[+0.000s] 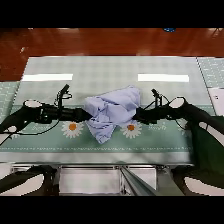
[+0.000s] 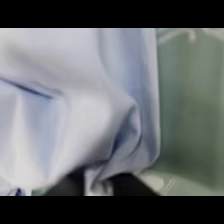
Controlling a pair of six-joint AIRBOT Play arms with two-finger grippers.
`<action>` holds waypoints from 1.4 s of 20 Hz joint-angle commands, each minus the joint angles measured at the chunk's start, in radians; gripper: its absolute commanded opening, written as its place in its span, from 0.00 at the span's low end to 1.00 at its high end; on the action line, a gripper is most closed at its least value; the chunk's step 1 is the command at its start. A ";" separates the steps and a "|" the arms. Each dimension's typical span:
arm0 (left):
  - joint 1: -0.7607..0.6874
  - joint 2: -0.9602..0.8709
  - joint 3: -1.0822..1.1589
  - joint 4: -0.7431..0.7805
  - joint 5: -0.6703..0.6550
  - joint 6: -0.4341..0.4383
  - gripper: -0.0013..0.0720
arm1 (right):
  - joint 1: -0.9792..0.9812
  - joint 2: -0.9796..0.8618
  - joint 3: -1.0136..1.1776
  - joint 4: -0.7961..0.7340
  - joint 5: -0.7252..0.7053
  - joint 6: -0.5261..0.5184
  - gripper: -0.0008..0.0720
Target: Fold the shirts.
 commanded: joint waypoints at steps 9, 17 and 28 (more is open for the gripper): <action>0.223 0.165 0.399 0.001 -0.077 -0.193 0.05 | -0.171 0.152 0.644 -0.142 0.172 0.008 0.04; 0.359 0.275 1.103 0.128 -0.206 -0.378 0.05 | -0.259 0.356 1.308 -0.427 0.367 0.081 0.04; 0.249 0.539 1.046 0.351 -0.372 -0.438 0.05 | -0.259 0.649 1.219 -0.507 0.774 0.118 0.04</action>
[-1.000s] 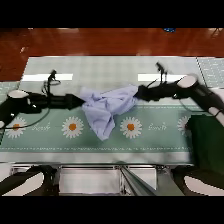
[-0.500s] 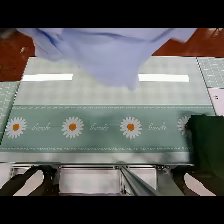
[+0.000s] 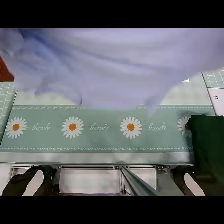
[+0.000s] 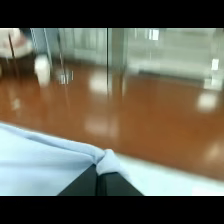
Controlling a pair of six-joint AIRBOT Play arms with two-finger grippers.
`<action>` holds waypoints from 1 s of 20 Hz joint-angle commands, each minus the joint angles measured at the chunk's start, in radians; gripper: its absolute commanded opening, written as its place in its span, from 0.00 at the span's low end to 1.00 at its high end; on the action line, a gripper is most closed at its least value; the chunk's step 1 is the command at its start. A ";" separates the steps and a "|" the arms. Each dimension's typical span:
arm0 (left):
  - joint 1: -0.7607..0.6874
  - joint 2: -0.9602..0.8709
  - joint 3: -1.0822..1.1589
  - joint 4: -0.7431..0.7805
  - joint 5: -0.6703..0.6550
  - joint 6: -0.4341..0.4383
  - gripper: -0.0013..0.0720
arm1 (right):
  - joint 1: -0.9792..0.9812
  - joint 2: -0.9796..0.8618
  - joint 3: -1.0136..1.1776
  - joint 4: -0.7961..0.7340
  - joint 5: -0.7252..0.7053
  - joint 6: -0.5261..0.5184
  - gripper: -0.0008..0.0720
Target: Fold the shirts.
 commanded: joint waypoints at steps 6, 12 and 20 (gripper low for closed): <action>-0.160 0.071 -0.454 0.130 -0.030 -0.025 0.05 | 0.000 0.258 -0.700 0.003 0.205 0.118 0.04; -0.196 -0.333 -0.518 0.139 0.166 0.019 0.05 | 0.000 0.257 -1.297 0.060 -0.110 0.141 0.04; -0.357 -0.896 -0.287 0.138 0.312 -0.061 0.69 | -0.001 -0.331 -1.344 0.254 -0.687 0.071 0.18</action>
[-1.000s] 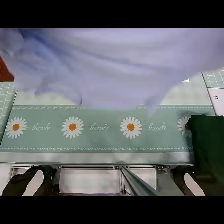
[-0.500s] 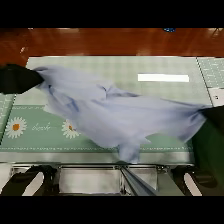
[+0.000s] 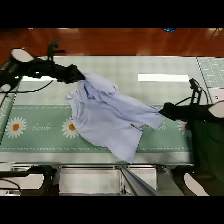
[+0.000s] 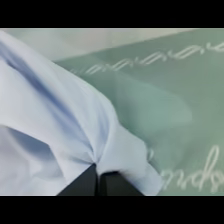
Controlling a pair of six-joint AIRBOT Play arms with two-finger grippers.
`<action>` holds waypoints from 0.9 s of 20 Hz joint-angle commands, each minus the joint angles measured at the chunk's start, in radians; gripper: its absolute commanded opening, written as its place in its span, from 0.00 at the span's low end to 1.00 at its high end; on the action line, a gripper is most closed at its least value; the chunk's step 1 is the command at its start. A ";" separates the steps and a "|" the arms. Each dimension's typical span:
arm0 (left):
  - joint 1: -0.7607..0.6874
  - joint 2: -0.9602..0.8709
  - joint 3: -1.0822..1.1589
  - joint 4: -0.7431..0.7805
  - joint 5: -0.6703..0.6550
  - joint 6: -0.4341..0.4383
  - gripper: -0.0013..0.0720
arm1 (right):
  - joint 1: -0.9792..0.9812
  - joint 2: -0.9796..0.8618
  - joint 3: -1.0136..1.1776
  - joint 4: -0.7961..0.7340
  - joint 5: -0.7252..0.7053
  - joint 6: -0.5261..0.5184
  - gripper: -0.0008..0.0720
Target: Fold the shirts.
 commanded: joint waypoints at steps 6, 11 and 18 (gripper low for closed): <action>0.054 -0.181 0.240 0.398 -0.448 -0.167 0.71 | -0.150 -0.417 0.314 0.058 -0.005 -0.085 0.58; 0.220 0.116 -0.166 0.317 -0.307 -0.160 0.71 | -0.390 -0.343 0.336 -0.053 0.170 -0.100 0.58; 0.257 0.513 -0.884 0.076 -0.115 -0.161 0.71 | -0.428 -0.181 0.037 0.049 0.134 -0.232 0.57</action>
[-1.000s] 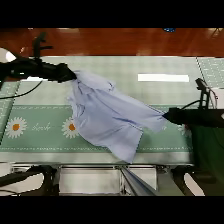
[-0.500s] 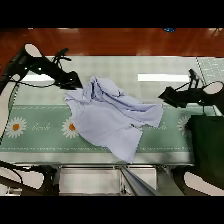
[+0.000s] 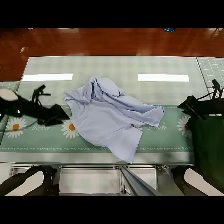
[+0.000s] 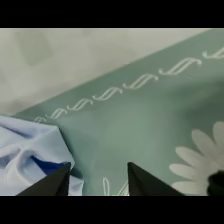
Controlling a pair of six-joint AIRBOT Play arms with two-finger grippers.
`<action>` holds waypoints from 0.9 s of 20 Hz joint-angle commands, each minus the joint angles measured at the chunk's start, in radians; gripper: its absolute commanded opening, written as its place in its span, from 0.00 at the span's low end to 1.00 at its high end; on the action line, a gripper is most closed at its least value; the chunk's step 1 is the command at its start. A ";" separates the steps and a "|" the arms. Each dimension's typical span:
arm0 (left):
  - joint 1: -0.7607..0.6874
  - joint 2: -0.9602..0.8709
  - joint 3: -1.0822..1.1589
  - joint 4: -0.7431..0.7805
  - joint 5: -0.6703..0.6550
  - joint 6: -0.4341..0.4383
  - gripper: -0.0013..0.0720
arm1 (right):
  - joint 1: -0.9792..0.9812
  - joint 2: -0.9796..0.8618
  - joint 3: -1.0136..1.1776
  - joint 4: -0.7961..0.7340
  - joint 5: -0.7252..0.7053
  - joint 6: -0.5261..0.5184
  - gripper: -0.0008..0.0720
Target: Fold the shirts.
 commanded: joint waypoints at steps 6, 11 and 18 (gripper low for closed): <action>-0.124 0.116 -0.412 -0.325 0.149 0.031 0.71 | -0.016 0.085 -0.145 0.092 -0.008 -0.098 0.57; -0.391 0.078 -0.414 -0.451 0.397 -0.022 0.71 | -0.016 0.085 -0.145 0.120 -0.007 -0.102 0.57; -0.560 -0.098 -0.303 -0.579 0.487 0.086 0.59 | -0.016 0.085 -0.146 0.109 -0.004 -0.102 0.57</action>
